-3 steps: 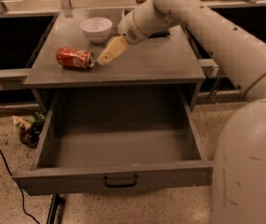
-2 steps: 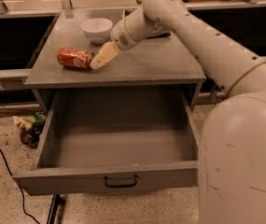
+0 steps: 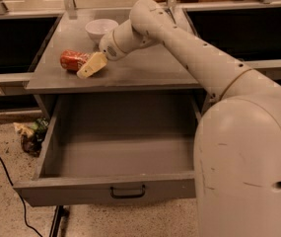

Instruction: Place coke can into top drawer

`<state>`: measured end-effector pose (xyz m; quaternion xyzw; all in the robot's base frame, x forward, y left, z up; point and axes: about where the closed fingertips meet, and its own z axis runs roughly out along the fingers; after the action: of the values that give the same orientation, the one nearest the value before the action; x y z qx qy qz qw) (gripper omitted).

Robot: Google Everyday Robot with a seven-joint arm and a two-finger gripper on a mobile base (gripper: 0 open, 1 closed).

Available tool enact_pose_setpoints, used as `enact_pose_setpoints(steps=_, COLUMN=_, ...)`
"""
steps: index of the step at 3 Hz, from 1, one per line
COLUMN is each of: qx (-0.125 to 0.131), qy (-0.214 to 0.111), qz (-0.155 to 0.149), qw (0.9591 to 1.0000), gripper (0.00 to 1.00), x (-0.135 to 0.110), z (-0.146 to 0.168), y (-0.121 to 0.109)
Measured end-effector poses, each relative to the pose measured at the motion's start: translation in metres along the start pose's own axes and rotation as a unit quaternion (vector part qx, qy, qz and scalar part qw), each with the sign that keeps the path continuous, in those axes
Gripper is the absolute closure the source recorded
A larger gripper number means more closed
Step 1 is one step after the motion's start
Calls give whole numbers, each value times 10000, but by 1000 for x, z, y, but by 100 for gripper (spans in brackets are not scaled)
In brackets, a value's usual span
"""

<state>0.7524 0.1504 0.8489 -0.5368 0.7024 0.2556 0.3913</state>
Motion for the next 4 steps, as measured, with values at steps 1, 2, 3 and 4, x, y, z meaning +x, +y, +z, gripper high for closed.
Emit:
enact_pose_setpoints(steps=1, qx=-85, qy=-125, qz=-9, qw=9999, gripper=16, x=-12, z=18, y=11)
enact_pose_setpoints(steps=2, qx=-95, qy=-132, qz=17, qw=9999, gripper=39, x=-19, z=26, y=20)
enact_pose_setpoints(steps=3, qx=-71, qy=-84, qz=90, qw=9999, gripper=62, x=-20, z=28, y=28)
enact_pose_setpoints(steps=4, qx=158, qy=-157, qz=-97, qw=9997, gripper=85, x=-30, z=4, y=31)
